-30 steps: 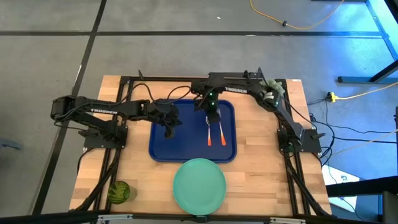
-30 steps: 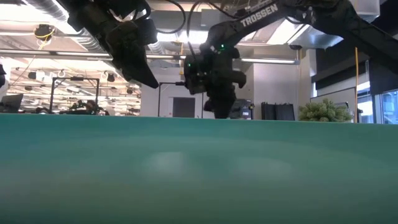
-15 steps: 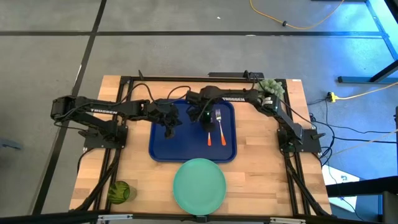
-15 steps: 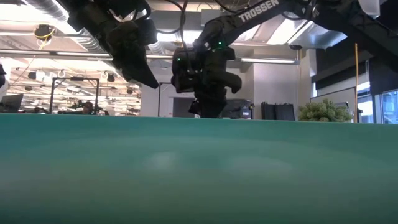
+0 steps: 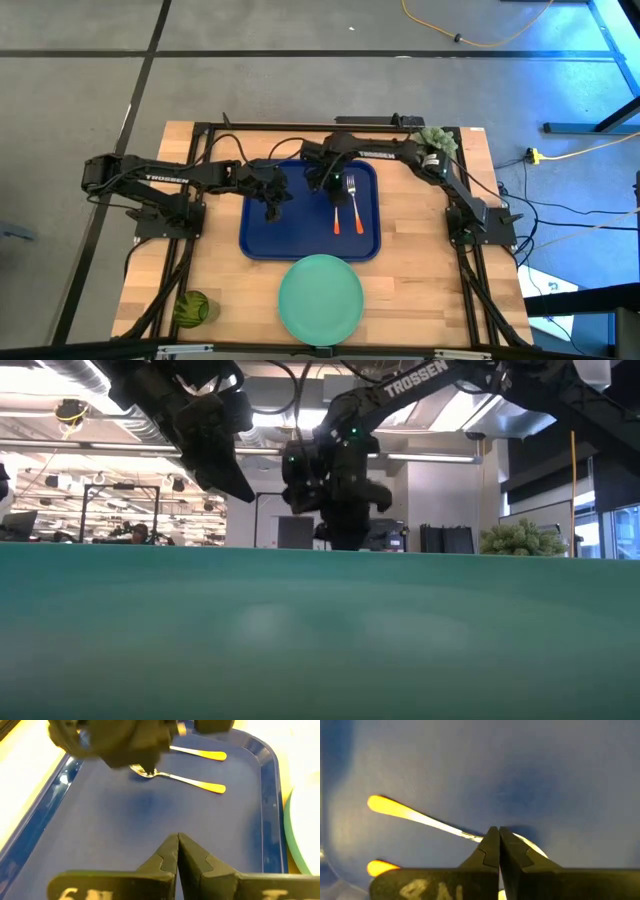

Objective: Pick and place plate/cup/fork/spoon on tray
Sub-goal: Put the orange fork on the serving tray to the right of the orange spoon

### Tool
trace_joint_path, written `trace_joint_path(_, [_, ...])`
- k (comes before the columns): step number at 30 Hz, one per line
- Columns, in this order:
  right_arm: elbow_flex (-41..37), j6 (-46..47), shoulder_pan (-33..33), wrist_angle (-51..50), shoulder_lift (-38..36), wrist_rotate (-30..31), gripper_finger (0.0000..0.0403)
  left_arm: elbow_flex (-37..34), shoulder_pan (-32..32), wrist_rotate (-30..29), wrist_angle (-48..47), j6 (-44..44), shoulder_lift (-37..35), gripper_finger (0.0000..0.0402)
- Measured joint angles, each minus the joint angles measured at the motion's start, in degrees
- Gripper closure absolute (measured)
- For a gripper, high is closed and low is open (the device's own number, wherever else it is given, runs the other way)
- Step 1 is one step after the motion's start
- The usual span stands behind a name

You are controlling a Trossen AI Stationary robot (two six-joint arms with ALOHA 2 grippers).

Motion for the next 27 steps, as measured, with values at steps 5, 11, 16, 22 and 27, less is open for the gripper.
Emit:
trace_joint_path(5, [0.6, 1.3, -1.2, -4.3, -2.1, -0.5, 0.0402, 0.0, 0.0, 0.0, -0.1, 0.0, 0.0, 0.0401])
trace_joint_path(11, [0.5, 2.6, -2.7, -11.4, -2.7, -2.6, 0.0403, 0.0, 0.0, 0.0, 0.0, 0.0, 0.0, 0.0401])
trace_joint_path(16, [-2.6, 2.2, -3.0, -12.0, -2.7, -5.0, 0.0403, 0.0, 0.0, 0.0, 0.0, 0.1, 0.0, 0.0401])
trace_joint_path(22, [-7.2, 1.3, -2.7, -8.3, -2.7, -5.5, 0.0403, 0.0, 0.0, 0.0, 0.0, 0.1, 0.0, 0.0401])
trace_joint_path(27, [-10.4, 1.6, -2.5, -3.9, -2.9, -6.7, 0.0403, 0.0, 0.0, 0.0, 0.0, 0.1, 0.0, 0.0401])
